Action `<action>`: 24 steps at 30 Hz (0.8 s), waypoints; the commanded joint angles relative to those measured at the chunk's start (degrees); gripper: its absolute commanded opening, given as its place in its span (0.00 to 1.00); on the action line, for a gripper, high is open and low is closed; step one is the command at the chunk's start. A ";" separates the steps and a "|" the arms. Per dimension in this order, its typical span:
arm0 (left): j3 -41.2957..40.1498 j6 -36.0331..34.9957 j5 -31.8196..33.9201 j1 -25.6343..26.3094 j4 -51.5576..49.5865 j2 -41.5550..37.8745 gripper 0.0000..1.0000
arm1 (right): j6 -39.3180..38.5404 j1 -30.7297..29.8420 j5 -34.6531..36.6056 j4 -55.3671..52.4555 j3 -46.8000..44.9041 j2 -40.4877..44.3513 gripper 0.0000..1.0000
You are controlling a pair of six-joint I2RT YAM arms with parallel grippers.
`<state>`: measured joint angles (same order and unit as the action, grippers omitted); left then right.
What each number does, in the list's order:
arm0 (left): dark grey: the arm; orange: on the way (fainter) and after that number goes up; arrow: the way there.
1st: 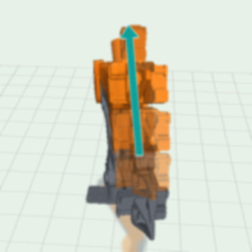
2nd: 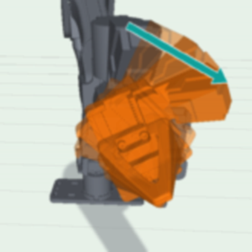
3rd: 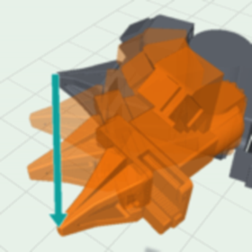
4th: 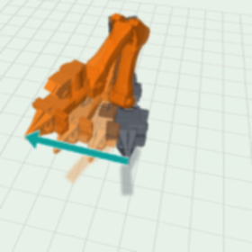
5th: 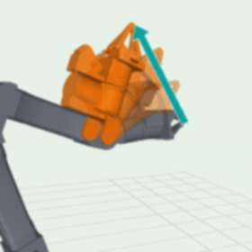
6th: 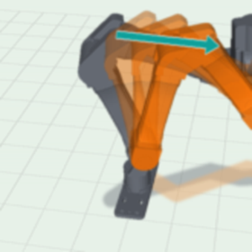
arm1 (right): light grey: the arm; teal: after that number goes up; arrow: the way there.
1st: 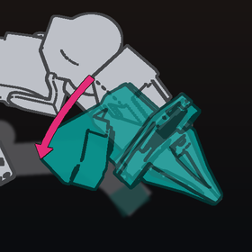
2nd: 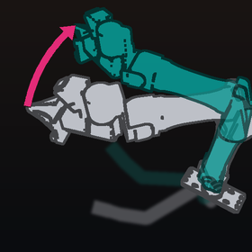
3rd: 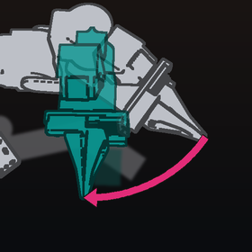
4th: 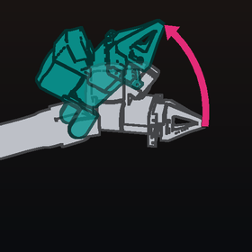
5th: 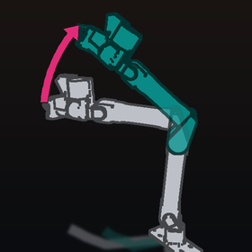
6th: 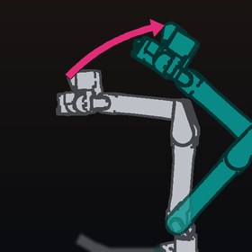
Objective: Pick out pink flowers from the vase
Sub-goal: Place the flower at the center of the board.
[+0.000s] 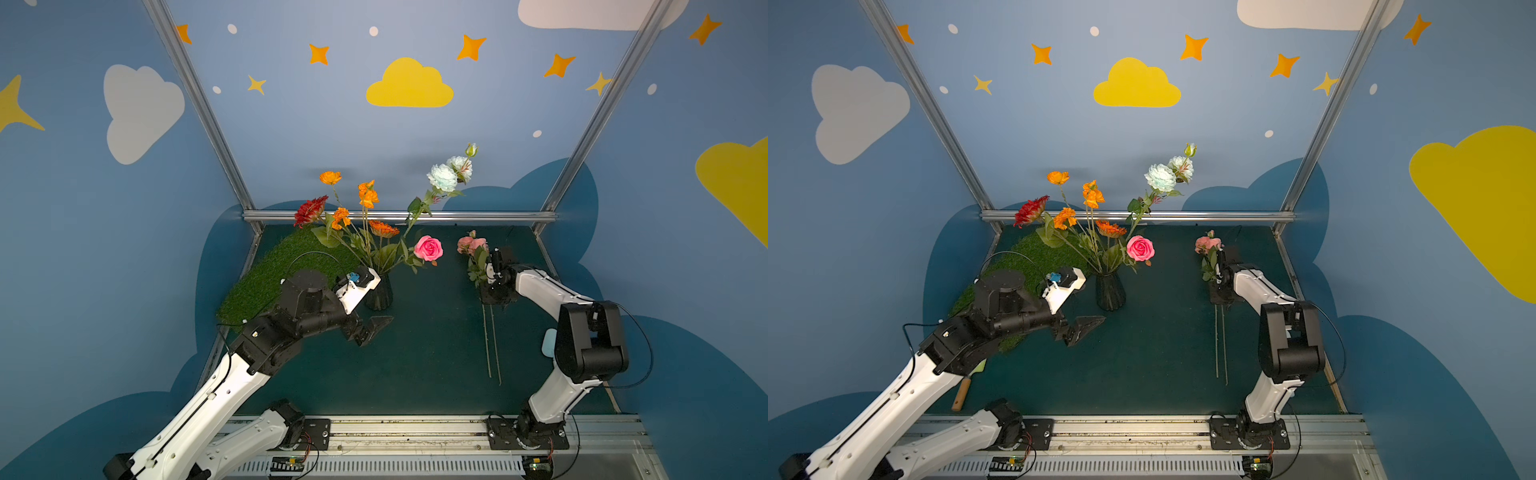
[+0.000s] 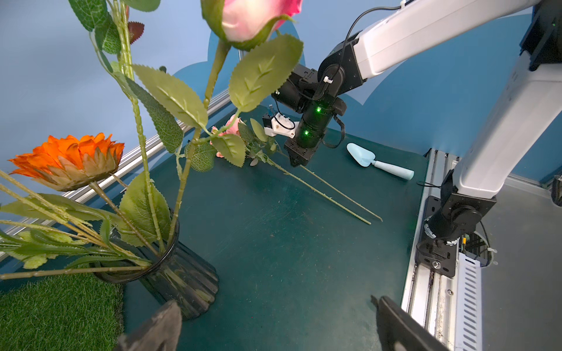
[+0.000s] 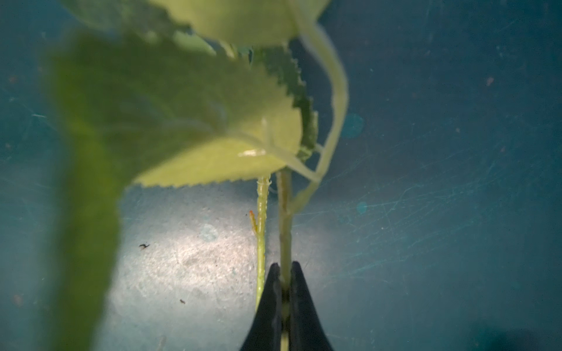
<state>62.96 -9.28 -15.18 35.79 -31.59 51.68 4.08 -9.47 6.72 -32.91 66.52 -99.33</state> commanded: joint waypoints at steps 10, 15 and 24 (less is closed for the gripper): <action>-1.46 1.09 0.28 0.16 0.08 -1.77 1.00 | 0.76 0.10 0.89 2.31 1.90 -3.59 0.00; -1.18 0.84 0.28 0.15 -0.26 -1.61 1.00 | 0.90 0.08 1.10 2.67 1.29 -3.16 0.05; -1.43 1.45 -0.41 0.15 -0.13 -1.76 1.00 | 0.41 0.00 1.73 2.85 1.05 -1.69 0.29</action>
<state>62.06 -8.54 -14.96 35.79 -31.62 50.28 4.25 -9.47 7.70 -30.22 67.29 -102.65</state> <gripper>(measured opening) 0.999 0.281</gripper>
